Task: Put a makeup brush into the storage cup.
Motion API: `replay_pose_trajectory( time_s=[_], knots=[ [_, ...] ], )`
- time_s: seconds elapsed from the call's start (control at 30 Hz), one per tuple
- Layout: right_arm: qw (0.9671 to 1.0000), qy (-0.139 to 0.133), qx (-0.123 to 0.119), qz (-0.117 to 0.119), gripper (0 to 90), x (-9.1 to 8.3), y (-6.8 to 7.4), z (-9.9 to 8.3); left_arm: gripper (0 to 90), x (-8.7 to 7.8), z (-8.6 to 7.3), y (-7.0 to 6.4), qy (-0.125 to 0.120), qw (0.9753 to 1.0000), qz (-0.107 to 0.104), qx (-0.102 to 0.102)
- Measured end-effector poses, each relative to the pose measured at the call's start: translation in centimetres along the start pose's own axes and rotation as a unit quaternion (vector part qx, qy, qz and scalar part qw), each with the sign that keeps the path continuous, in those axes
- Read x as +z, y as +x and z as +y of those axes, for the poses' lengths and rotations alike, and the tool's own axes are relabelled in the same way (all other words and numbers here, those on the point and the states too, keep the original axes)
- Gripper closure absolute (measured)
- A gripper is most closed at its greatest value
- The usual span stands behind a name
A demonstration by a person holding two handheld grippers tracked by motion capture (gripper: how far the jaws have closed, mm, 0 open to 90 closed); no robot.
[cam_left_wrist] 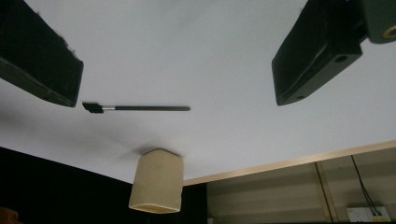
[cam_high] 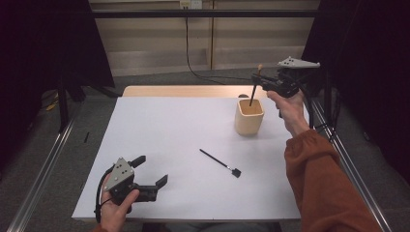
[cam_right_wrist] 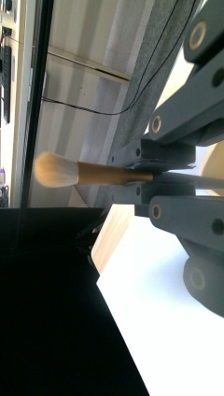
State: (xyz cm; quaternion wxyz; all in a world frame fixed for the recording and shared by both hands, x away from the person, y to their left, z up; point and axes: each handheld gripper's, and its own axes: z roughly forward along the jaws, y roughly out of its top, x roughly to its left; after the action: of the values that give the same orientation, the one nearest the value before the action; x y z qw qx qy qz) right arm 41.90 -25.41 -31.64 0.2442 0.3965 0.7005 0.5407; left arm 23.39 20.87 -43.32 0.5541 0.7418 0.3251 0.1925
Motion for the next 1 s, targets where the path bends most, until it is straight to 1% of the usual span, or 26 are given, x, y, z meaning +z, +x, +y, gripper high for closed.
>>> replay_pose_trajectory(
  time_s=[0.03, 0.07, 0.13, 0.2, 0.23, 0.27, 0.4, 0.5, 0.6, 0.67, 0.77, 1.0],
  knots=[
    [1.0, 0.001, -0.001, -0.002, 83.8, 0.0, -0.1, -0.1, 2.0, 0.0, 0.0, 0.0, 0.002, 1.0, 0.002, 0.003],
    [1.0, 0.002, 0.008, -0.001, 83.8, 0.0, -0.2, -0.3, 2.0, 0.0, 0.1, -0.1, 0.001, 1.0, 0.003, 0.004],
    [1.0, 0.003, 0.007, -0.003, 83.8, 0.1, -0.2, -0.5, 2.0, 0.0, 0.1, -0.1, 0.001, 1.0, 0.001, 0.004],
    [1.0, 0.0, 0.004, -0.005, 83.9, 0.1, -0.1, -0.7, 2.0, 0.0, 0.0, 0.0, -0.001, 1.0, -0.002, -0.002],
    [0.9999, 0.001, 0.004, -0.01, 83.8, 0.1, 0.0, -0.8, 2.0, 0.0, 0.0, 0.0, -0.001, 1.0, -0.002, -0.004],
    [0.9999, 0.002, 0.006, -0.01, 83.8, 0.1, -0.1, -0.9, 2.0, 0.0, 0.0, 0.1, -0.002, 1.0, 0.001, -0.004],
    [0.9999, 0.011, 0.01, -0.005, 83.8, 0.2, -0.3, -1.8, 2.0, -0.1, 0.0, 0.3, -0.001, 1.0, 0.003, -0.006],
    [0.9998, 0.013, 0.013, -0.005, 83.8, 0.3, -0.5, -2.4, 2.0, -0.1, 0.0, 0.3, 0.0, 1.0, 0.002, -0.005],
    [0.9998, 0.014, 0.014, -0.009, 83.8, 0.4, -0.6, -2.8, 2.0, 0.0, 0.0, 0.3, -0.001, 1.0, 0.002, -0.008],
    [0.9998, 0.017, 0.011, -0.01, 83.8, 0.5, -0.7, -3.0, 2.0, -0.1, 0.0, 0.5, 0.002, 0.9999, 0.005, -0.011],
    [0.9997, 0.02, 0.013, -0.008, 83.8, 0.6, -0.8, -3.4, 2.0, -0.2, 0.0, 0.7, 0.001, 0.9999, 0.008, -0.01],
    [0.9995, 0.024, 0.017, -0.009, 83.8, 1.0, -0.8, -4.3, 2.0, -0.2, 0.1, 0.7, 0.001, 1.0, 0.003, -0.008]
  ],
)
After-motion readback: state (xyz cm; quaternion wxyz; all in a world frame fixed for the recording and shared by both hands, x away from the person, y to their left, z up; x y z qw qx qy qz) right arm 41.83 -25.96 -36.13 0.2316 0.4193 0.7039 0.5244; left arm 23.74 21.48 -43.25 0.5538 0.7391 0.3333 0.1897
